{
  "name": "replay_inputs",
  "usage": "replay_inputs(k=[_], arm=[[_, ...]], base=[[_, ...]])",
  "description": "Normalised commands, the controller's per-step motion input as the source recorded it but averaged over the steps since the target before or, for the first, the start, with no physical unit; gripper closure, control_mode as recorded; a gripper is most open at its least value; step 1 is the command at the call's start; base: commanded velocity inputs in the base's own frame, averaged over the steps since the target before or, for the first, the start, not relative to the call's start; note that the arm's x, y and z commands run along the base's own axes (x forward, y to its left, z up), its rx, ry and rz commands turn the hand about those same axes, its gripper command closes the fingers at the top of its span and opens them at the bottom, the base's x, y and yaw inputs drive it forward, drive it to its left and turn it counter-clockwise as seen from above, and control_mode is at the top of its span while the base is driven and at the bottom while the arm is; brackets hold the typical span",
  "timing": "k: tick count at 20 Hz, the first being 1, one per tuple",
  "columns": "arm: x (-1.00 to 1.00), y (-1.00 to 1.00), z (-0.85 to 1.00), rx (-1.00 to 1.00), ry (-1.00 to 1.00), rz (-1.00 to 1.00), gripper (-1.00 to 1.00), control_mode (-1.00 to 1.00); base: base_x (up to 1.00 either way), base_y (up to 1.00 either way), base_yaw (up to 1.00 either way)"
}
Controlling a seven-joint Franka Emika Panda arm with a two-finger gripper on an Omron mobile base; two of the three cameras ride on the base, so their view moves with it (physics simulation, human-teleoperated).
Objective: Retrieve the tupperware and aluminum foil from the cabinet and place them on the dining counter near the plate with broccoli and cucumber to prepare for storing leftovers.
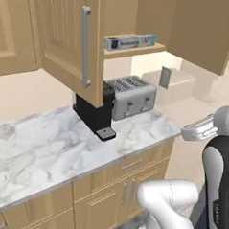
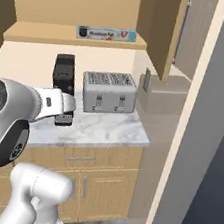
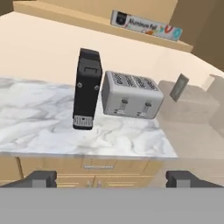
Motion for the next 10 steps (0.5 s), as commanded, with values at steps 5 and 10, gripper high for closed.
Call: replay_inputs(k=[5,10], arm=[[0.00,0.00,0.00,0.00,0.00,0.00,-1.00,1.00],[0.00,0.00,0.00,0.00,0.00,0.00,-1.00,1.00]], base=[[0.90,-0.51,0.41],[1.00,-0.09,0.43]])
